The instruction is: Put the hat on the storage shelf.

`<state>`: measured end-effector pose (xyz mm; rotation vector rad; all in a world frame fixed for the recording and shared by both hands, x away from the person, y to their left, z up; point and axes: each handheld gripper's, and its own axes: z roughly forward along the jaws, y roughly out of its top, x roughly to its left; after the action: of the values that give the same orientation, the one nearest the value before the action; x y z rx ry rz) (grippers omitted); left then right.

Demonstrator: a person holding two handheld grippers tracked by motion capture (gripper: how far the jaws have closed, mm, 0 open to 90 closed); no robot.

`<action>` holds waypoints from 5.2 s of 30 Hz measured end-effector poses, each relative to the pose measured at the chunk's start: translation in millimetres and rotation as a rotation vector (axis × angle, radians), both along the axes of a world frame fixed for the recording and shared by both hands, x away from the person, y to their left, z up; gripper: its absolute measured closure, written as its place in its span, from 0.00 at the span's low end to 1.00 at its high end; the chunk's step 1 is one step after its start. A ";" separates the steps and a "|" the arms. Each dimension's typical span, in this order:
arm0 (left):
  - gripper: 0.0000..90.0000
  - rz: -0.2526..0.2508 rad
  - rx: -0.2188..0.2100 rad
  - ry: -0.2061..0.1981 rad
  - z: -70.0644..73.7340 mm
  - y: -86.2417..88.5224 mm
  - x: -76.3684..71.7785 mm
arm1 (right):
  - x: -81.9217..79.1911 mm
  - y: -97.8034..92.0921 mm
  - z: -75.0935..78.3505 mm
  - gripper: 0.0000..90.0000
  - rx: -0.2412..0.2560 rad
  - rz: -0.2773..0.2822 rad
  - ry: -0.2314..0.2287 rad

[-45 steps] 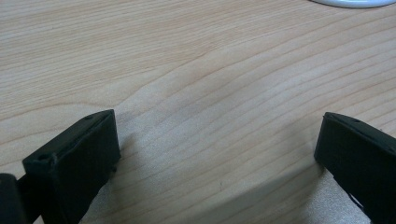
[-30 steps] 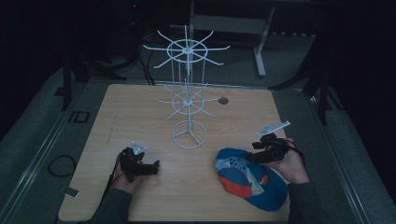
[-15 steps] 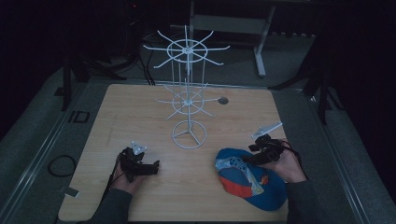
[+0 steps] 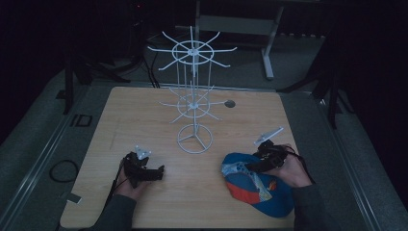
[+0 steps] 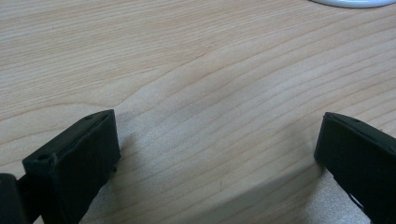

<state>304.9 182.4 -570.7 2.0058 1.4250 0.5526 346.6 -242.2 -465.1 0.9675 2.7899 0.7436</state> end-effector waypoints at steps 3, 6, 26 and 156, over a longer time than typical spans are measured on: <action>0.00 0.000 0.000 0.000 0.0 0.0 0.0 | 0.7 1.4 -2.3 0.44 -0.010 0.003 0.007; 0.00 0.000 0.000 0.000 0.0 0.0 0.0 | 2.1 2.5 -3.7 0.44 -0.017 0.005 0.010; 0.00 -0.002 0.002 0.002 0.1 0.2 0.0 | 10.4 10.9 -9.0 0.49 -0.076 0.033 0.041; 0.00 -0.002 0.002 0.002 0.3 0.2 0.0 | -2.1 4.0 59.0 0.97 0.347 0.025 -0.222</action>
<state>305.0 182.6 -570.4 2.0094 1.4243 0.5516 344.5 -238.2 -406.1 0.8348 2.5335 1.2843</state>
